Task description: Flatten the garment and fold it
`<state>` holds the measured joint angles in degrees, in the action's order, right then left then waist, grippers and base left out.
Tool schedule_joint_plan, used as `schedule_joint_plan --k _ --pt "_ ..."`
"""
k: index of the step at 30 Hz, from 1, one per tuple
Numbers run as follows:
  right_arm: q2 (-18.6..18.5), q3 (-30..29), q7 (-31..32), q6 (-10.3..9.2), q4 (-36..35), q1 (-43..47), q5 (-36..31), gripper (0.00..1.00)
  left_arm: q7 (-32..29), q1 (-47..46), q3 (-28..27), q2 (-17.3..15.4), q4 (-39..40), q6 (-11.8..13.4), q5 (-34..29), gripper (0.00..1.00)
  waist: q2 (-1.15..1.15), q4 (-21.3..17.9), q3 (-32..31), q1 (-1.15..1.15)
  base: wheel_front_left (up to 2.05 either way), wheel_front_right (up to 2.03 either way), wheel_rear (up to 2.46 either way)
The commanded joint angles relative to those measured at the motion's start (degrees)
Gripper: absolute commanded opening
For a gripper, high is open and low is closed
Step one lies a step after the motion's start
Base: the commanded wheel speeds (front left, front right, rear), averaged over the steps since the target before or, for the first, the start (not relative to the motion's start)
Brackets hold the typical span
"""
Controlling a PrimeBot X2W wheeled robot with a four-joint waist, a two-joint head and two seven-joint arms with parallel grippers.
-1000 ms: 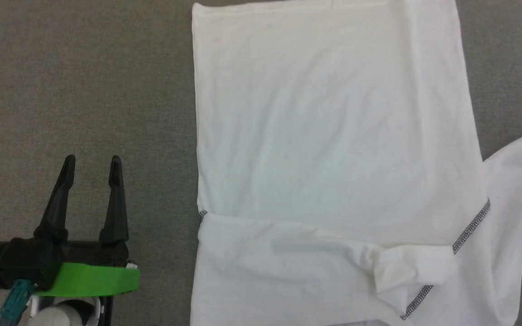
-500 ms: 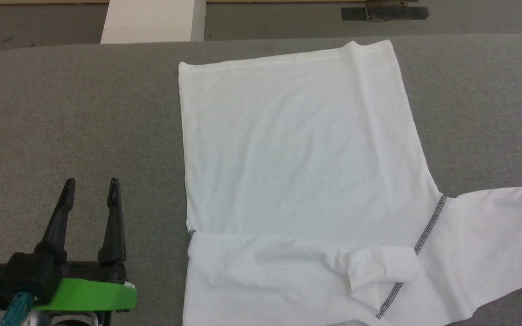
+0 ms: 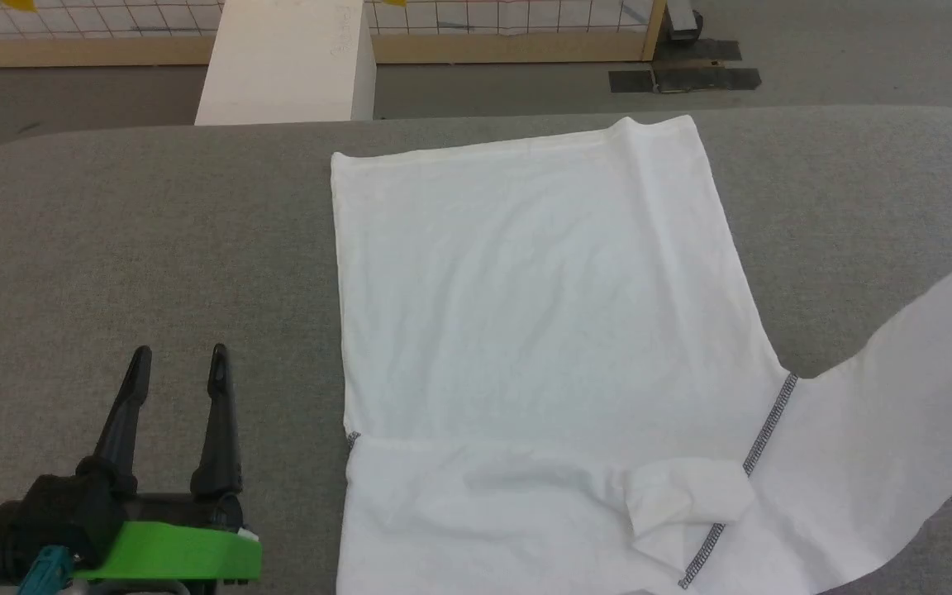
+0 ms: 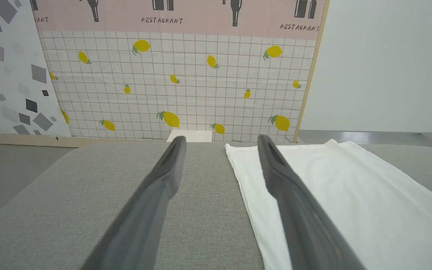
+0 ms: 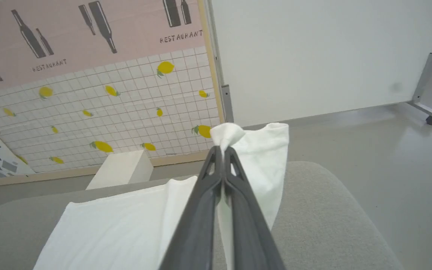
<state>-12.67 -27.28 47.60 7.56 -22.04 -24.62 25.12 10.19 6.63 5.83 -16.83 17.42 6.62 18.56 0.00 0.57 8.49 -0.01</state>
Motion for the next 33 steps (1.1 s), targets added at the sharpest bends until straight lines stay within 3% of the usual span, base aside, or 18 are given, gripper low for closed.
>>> schedule_joint_plan --k 1,8,16,21,27,33 --pt "1.4 2.6 1.4 -0.08 -2.3 1.5 0.8 0.00 0.3 0.8 0.0 0.2 0.2 0.3 0.2 1.00 0.00 0.2 -0.1 0.01 0.00 0.00 0.00" --pt "4.8 17.4 5.8 -0.08 -8.7 6.3 3.1 0.00 0.5 0.5 0.4 0.3 0.2 0.4 0.3 1.00 0.00 1.1 0.0 0.01 0.00 0.00 0.00" --pt "8.5 36.3 4.2 -0.08 -7.6 11.0 3.6 0.00 0.6 -0.1 0.8 0.4 -0.2 0.4 0.6 1.00 0.00 2.5 0.4 0.01 0.00 0.00 0.00" --pt "9.2 47.1 0.2 -0.08 -1.6 12.0 3.9 0.00 0.7 -0.8 1.5 0.7 -0.6 0.2 0.8 1.00 0.00 4.1 1.1 0.01 0.00 0.00 0.00" --pt "9.4 56.0 -7.3 -0.08 8.1 11.0 1.4 0.00 1.1 -1.0 2.0 1.0 -1.6 0.1 1.1 1.00 0.00 5.9 1.3 0.01 0.00 0.00 0.00" --pt "9.7 60.5 -16.3 -0.08 22.4 11.1 -0.1 0.00 1.5 -1.1 2.5 1.3 -2.6 -0.1 1.4 1.00 0.00 6.9 0.9 0.01 0.00 0.00 0.00"
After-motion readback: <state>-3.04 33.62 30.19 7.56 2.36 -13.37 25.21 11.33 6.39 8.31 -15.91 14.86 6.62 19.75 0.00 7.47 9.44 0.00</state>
